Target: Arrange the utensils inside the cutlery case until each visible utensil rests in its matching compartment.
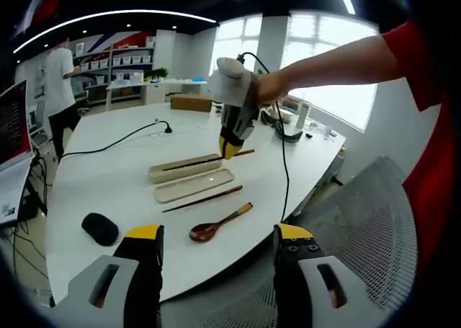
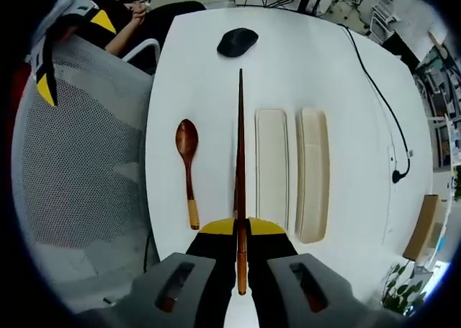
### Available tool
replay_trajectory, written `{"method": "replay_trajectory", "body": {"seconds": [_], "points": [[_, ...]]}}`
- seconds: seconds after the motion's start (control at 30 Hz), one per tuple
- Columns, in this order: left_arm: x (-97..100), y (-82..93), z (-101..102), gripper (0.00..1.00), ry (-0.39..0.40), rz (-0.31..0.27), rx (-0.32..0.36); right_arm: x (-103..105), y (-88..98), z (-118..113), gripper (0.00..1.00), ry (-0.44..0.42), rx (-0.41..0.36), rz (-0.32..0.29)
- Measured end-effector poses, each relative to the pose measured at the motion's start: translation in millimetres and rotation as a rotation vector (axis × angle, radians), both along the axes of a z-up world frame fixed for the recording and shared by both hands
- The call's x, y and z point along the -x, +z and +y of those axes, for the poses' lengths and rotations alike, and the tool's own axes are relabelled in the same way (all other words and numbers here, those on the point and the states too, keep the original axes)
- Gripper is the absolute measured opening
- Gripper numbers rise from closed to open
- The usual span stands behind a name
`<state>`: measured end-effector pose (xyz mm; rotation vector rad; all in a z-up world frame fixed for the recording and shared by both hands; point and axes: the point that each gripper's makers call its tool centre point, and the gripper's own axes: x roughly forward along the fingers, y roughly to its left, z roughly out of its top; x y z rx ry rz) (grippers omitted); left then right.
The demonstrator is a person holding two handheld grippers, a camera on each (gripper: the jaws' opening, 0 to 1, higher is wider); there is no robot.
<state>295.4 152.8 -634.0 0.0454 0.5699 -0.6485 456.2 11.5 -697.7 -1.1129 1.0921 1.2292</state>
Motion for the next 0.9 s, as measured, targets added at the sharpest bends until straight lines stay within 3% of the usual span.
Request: {"method": "replay_trajectory", "body": {"seconds": [0.53, 0.9], "points": [[-1.1, 0.6, 1.1, 0.63, 0.011, -0.003, 0.003, -20.0, 33.4, 6.1, 0.01, 0.026, -0.012, -0.026], [-0.6, 1.0, 2.3, 0.63, 0.017, -0.008, 0.003, -18.9, 31.0, 9.2, 0.01, 0.033, -0.006, -0.024]]}}
